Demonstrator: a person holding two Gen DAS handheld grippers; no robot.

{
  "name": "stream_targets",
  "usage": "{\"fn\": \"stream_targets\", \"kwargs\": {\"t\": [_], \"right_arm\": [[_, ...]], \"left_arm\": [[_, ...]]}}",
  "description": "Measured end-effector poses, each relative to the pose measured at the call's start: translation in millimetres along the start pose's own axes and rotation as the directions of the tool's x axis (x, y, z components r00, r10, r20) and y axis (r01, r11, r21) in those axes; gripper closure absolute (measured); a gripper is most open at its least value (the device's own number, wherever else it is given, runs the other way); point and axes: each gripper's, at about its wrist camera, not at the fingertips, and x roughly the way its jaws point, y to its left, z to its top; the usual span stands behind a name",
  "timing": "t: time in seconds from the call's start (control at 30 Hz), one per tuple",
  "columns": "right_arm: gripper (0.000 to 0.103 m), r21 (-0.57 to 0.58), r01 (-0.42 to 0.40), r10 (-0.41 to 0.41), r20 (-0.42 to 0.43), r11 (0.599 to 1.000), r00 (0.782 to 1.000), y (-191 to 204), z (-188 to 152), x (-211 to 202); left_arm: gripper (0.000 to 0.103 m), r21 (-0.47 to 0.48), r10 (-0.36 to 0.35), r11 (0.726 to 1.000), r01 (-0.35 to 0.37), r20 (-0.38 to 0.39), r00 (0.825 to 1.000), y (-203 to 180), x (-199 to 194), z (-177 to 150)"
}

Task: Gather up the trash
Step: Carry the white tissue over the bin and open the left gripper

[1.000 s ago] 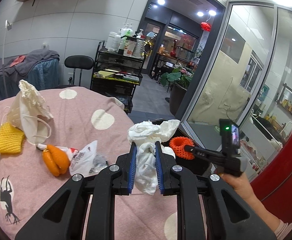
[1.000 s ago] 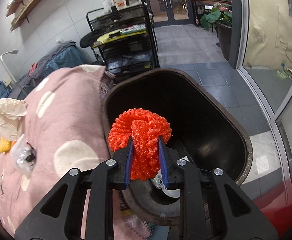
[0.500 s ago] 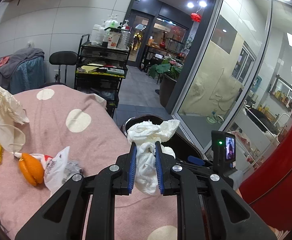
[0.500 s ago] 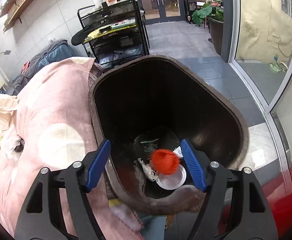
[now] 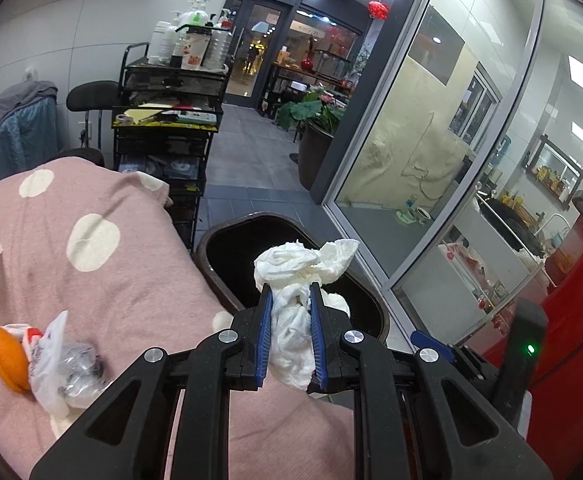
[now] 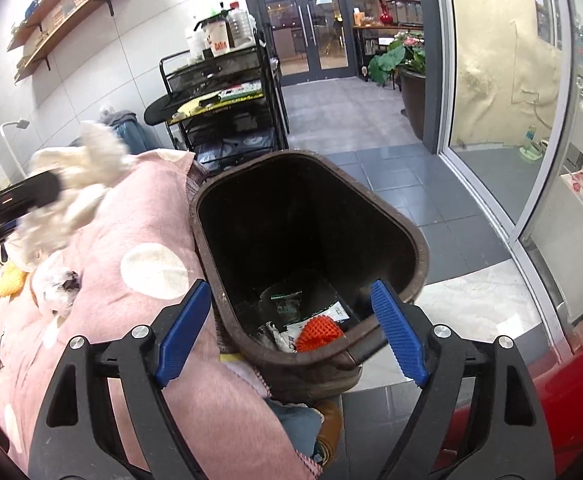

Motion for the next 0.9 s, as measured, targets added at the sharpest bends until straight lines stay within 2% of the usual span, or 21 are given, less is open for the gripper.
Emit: {"fn": "stream_targets", "kwargs": {"t": [0.27,0.8,0.9], "right_arm": [[0.021,0.021,0.002,-0.003,0.015,1.000,1.000,-8,-12,-24],[0.021,0.050,0.031,-0.032,0.013,0.998,0.999,-22,-26,-38],[0.021,0.057,0.036,-0.036,0.004,0.998,0.999,-25,-28,-37]], "left_arm": [[0.086,0.026,-0.004,1.000,0.006,-0.049,0.999,-13,29,10],[0.085,0.094,0.073,0.994,-0.059,-0.159,0.985,-21,88,12],[0.069,0.093,0.079,0.994,-0.063,-0.179,0.981,-19,95,11]]}}
